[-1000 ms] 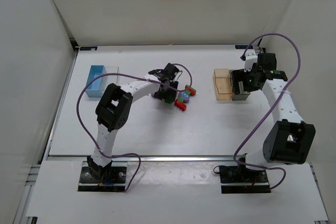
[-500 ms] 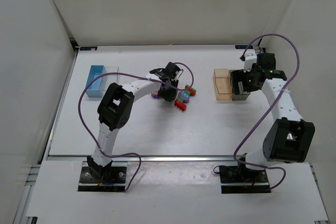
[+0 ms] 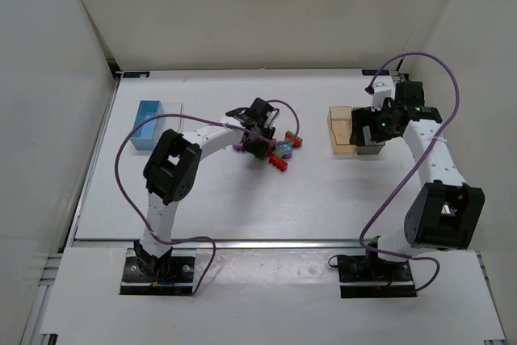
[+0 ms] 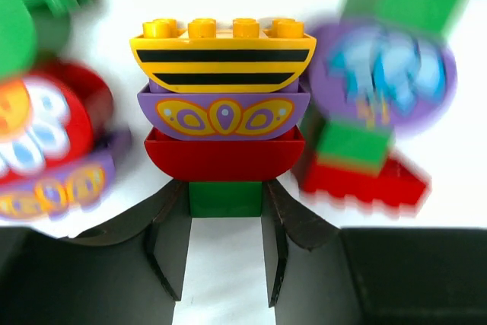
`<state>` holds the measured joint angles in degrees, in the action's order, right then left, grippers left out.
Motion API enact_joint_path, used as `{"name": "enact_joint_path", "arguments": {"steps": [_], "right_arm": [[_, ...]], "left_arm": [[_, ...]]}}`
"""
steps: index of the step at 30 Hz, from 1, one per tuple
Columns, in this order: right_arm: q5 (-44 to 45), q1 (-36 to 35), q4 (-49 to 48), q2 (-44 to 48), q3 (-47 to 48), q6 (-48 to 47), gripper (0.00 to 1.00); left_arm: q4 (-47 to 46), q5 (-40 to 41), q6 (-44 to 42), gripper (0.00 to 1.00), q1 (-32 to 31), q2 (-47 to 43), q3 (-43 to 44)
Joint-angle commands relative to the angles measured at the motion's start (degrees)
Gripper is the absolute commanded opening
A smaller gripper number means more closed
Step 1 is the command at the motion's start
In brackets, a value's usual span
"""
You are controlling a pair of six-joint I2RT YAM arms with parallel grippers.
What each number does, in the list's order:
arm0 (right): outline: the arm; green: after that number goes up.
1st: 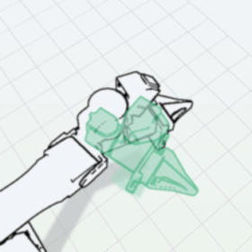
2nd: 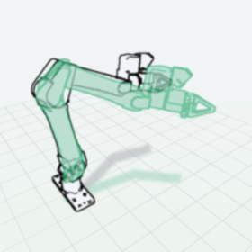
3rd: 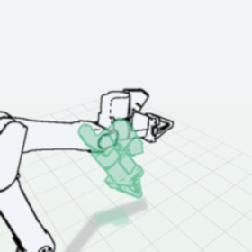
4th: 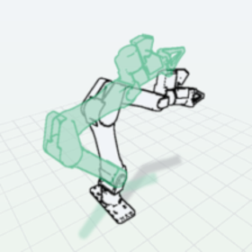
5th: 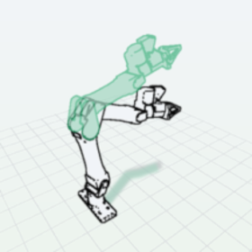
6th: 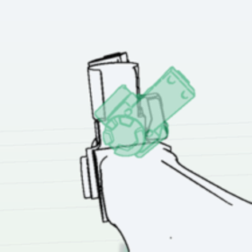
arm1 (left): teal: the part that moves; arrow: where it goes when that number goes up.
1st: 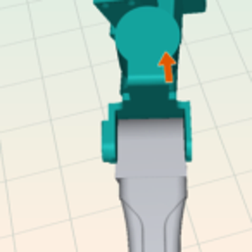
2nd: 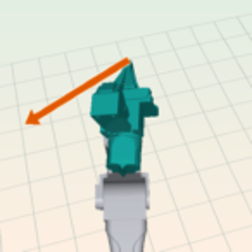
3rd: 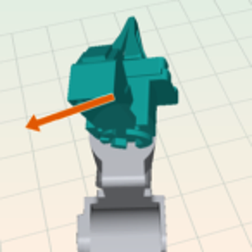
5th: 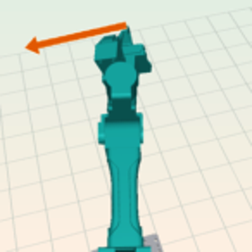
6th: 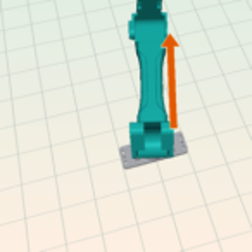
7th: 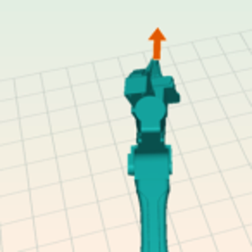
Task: Sort the legos into containers by color
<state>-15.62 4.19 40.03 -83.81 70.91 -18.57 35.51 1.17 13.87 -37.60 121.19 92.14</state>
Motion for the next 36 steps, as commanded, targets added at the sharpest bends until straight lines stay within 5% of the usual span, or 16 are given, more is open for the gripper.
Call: {"name": "enact_joint_path", "arguments": {"steps": [1, 7, 14, 26, 36], "right_arm": [[-11.35, 0.38, 2.59, -1.08, 4.58, -0.25, 0.99], [-25.58, 0.21, 3.48, -6.80, 11.86, 7.39, 0.99], [-32.37, -6.01, 1.28, -11.72, 17.32, 16.71, 0.99], [-43.44, -18.85, -3.56, -20.33, 27.96, 24.63, 0.96], [-45.64, -22.20, -6.02, -25.34, 29.36, 26.56, 0.93]], "left_arm": [[-3.95, -6.17, -6.82, 0.10, 0.78, -12.61, -5.11], [-8.43, -7.76, -16.39, 0.10, 2.62, -24.31, -14.17], [-12.91, -13.38, -26.60, 0.10, 2.63, -35.21, -21.02], [-16.35, -13.21, -29.51, 0.10, 2.19, -36.73, -20.86], [-17.31, -13.30, -29.42, 0.10, 1.75, -35.58, -19.54]]}}
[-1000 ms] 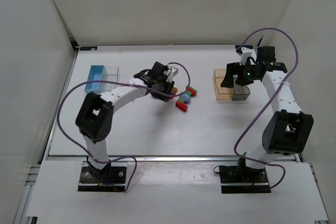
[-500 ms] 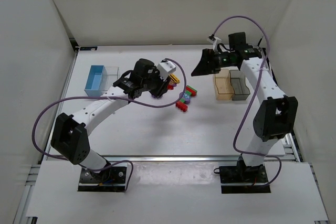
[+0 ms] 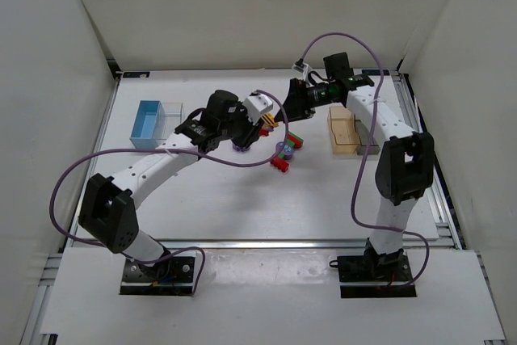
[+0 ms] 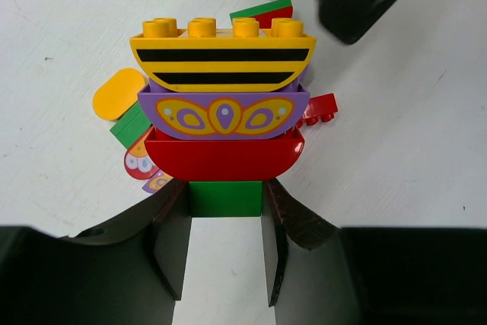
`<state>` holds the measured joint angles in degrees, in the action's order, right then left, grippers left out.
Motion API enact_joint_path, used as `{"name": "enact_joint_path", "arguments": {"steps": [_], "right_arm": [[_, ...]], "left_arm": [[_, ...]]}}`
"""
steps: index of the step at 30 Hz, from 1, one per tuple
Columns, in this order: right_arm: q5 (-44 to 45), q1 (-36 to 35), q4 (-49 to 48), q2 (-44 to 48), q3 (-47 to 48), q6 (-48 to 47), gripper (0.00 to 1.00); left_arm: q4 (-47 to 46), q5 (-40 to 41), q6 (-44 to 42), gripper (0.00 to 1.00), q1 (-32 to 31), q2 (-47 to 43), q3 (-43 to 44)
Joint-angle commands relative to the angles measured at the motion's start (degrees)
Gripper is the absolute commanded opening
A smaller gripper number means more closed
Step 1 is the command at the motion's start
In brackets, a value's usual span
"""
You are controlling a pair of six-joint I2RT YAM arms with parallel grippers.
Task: Sort the legos into containers by color
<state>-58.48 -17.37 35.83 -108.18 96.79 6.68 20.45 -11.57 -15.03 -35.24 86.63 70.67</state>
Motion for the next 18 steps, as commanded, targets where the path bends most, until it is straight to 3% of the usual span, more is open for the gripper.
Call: {"name": "enact_joint_path", "arguments": {"steps": [1, 6, 18], "right_arm": [[-2.69, -0.74, -1.91, -1.15, 3.84, 1.49, 0.93], [-4.19, -1.53, -3.58, -2.74, 4.37, 2.90, 0.89], [-7.88, -2.94, -5.95, -4.14, 4.46, 4.48, 0.56]], "left_arm": [[-2.43, -0.56, -0.53, 0.10, -0.62, -1.02, 1.75], [-3.13, -0.99, -0.18, 0.10, -0.79, -0.15, 2.19], [-3.83, -1.61, -0.88, 0.10, -0.97, 0.91, 2.19]]}}
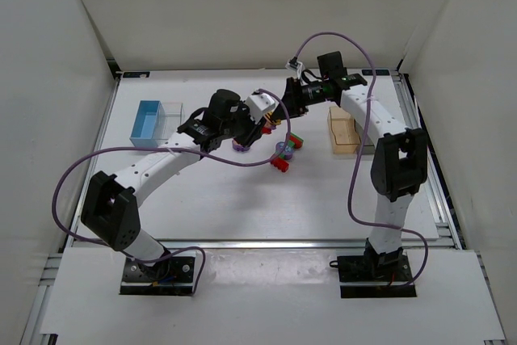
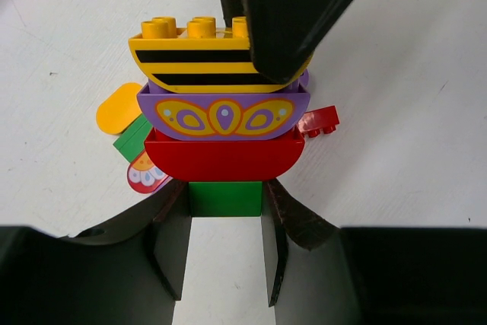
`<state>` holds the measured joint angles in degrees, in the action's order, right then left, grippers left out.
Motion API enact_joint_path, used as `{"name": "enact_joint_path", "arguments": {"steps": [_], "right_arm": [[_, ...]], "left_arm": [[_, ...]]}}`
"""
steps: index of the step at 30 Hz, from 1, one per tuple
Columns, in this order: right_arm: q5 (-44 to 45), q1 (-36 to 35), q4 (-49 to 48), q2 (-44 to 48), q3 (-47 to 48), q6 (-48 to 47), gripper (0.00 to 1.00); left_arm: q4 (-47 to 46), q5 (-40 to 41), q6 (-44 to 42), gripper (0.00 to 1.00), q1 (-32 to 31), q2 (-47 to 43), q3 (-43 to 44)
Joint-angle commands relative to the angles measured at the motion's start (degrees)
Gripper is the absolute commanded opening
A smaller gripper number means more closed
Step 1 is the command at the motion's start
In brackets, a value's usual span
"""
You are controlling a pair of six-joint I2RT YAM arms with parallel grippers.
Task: Sort the legos into containers by color
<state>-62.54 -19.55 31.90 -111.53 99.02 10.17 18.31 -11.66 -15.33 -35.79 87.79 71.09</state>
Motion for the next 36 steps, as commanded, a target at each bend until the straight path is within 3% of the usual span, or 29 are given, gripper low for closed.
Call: {"name": "enact_joint_path", "arguments": {"steps": [1, 8, 14, 16, 36], "right_arm": [[-4.16, -0.93, -2.19, -0.89, 2.23, 1.16, 0.53], [-5.31, -0.93, -2.81, -1.15, 1.61, 1.34, 0.39], [-5.66, -1.10, -2.99, -0.80, 1.79, 0.82, 0.05], [-4.70, -1.10, -2.20, -0.27, 2.49, 0.29, 0.00], [-1.97, 12.96, -0.44, 5.35, 4.25, -2.00, 0.00]], "left_arm": [[-1.52, -1.52, -0.58, 0.10, -0.33, -0.25, 1.77], [-2.05, -1.44, -0.58, 0.10, -0.33, -0.51, 1.24], [-2.04, -1.26, -0.22, 0.10, -0.33, -0.69, 0.54], [-2.05, -0.91, 0.48, 0.10, -0.33, -1.04, -0.16], [0.77, 0.67, 4.26, 0.10, -1.83, -7.81, -8.25]]}}
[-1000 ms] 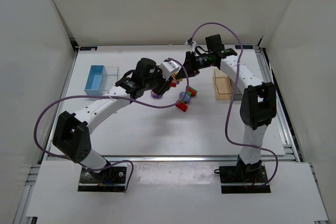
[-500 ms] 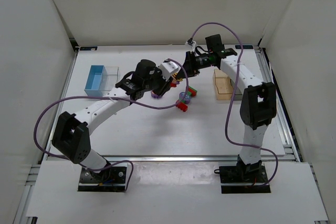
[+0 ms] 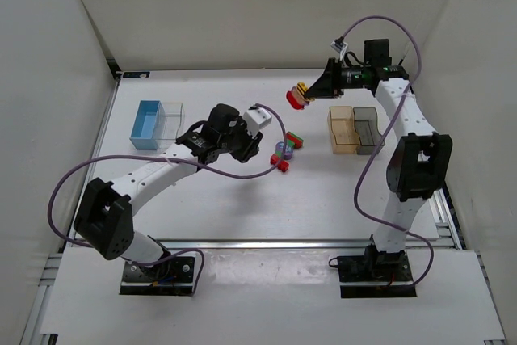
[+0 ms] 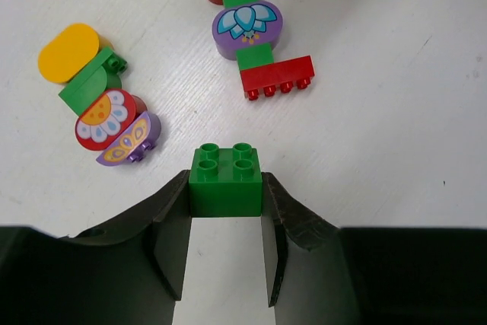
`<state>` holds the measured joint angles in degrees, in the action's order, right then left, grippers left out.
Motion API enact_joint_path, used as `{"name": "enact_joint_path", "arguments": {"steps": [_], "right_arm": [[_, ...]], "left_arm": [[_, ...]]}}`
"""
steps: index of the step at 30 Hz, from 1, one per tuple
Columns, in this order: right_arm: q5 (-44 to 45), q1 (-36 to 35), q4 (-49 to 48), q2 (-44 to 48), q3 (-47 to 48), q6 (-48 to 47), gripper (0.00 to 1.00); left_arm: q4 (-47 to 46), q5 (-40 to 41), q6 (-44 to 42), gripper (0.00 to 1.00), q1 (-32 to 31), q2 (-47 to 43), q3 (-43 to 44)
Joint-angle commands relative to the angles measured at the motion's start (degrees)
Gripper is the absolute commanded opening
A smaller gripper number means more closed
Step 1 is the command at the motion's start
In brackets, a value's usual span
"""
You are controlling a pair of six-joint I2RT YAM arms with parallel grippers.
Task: Sort the legos into containers by color
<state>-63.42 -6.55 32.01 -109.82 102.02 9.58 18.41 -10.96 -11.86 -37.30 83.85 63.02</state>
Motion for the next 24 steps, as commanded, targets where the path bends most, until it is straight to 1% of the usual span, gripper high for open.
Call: {"name": "enact_joint_path", "arguments": {"steps": [1, 3, 5, 7, 9, 10, 11, 12, 14, 16, 19, 20, 22, 23, 24], "right_arm": [[-0.92, 0.30, -0.20, 4.17, 0.91, -2.28, 0.00], [-0.31, 0.92, 1.12, 4.79, -0.15, -3.34, 0.00], [2.06, 1.18, 3.66, 6.02, -1.46, -6.49, 0.00], [4.69, 2.23, 4.73, 7.94, -3.48, -8.52, 0.00], [6.54, 3.98, 5.43, 9.70, -5.15, -8.88, 0.00], [8.81, 4.69, 5.78, 11.71, -6.55, -8.88, 0.00], [10.06, 5.40, 5.87, 12.69, -7.53, -8.88, 0.00], [11.37, 6.36, 5.96, 13.92, -8.23, -8.88, 0.00], [14.54, 9.79, 6.40, 17.07, -10.52, -10.81, 0.00], [15.34, 13.13, 6.57, 18.84, -12.36, -10.81, 0.00], [15.34, 15.94, 8.77, 20.43, -13.16, -12.31, 0.00], [15.52, 16.30, 9.12, 21.22, -13.33, -12.66, 0.00], [15.43, 17.00, 8.95, 21.84, -14.30, -12.84, 0.00], [15.43, 17.09, 8.86, 22.02, -14.39, -12.92, 0.00], [15.34, 17.01, 8.69, 21.93, -14.56, -12.75, 0.00]], "left_arm": [[0.31, 0.15, 0.87, 0.10, -0.23, -3.87, 0.08], [-0.05, -0.46, 0.87, 0.10, -0.06, -3.70, 0.69], [-0.22, -2.21, 1.39, 0.10, 0.30, -3.17, 2.45], [0.47, -6.34, 3.32, 0.10, 1.34, -1.43, 4.38], [2.40, -10.54, 5.69, 0.10, 1.96, 1.03, 9.73], [3.63, -11.96, 8.58, 0.10, 1.97, 4.35, 12.27], [6.26, -13.20, 10.00, 0.10, 2.23, 5.95, 17.00], [6.98, -15.12, 11.49, 0.10, 2.32, 7.71, 19.31], [6.99, -16.54, 14.83, 0.10, 2.32, 11.40, 22.83], [5.76, -14.98, 18.70, 0.10, 2.58, 12.99, 25.48], [6.36, -11.46, 23.09, 0.10, 5.82, 15.81, 28.64], [7.59, -8.23, 23.98, 0.10, 7.05, 17.12, 29.60], [10.14, -4.35, 25.47, 0.10, 10.57, 17.57, 30.84], [10.85, 0.80, 25.39, 0.10, 11.62, 16.88, 30.76], [12.07, 3.81, 25.13, 0.10, 13.55, 16.52, 30.23]]}}
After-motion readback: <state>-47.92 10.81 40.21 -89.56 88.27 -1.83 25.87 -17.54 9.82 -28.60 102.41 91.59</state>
